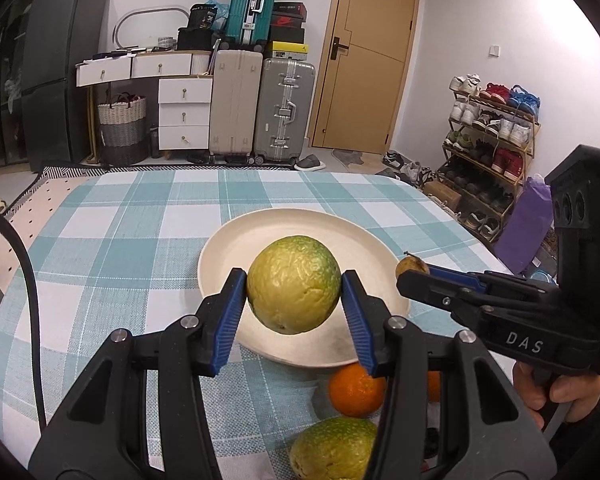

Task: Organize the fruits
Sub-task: 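Lift and carry the citrus and longan over the cream plate with both grippers, then open the left gripper over the plate while the right gripper releases the longan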

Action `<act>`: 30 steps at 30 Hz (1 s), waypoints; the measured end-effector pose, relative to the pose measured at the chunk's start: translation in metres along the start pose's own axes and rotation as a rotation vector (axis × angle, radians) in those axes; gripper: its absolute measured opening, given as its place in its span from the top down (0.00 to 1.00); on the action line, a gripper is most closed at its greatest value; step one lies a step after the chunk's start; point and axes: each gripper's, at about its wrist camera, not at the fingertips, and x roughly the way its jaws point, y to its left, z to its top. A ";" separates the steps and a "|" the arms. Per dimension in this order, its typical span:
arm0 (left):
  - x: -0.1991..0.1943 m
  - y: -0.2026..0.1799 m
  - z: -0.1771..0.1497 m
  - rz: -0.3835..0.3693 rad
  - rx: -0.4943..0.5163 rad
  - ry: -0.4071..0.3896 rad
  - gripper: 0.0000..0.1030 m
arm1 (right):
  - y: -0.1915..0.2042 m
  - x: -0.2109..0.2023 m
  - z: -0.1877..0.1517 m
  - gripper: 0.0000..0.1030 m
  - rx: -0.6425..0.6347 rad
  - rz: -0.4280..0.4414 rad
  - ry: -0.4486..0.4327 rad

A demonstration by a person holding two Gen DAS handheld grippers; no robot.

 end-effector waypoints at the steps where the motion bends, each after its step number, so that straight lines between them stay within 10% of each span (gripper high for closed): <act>1: 0.003 0.001 -0.001 0.000 -0.004 0.009 0.55 | 0.000 0.002 -0.001 0.74 -0.006 -0.007 0.006; 19: 0.025 0.001 -0.011 0.014 0.018 0.060 0.55 | -0.014 0.024 -0.006 0.74 0.025 -0.044 0.068; 30: 0.017 0.005 -0.011 0.003 0.022 0.037 0.55 | -0.006 0.014 -0.007 0.22 -0.027 -0.097 0.027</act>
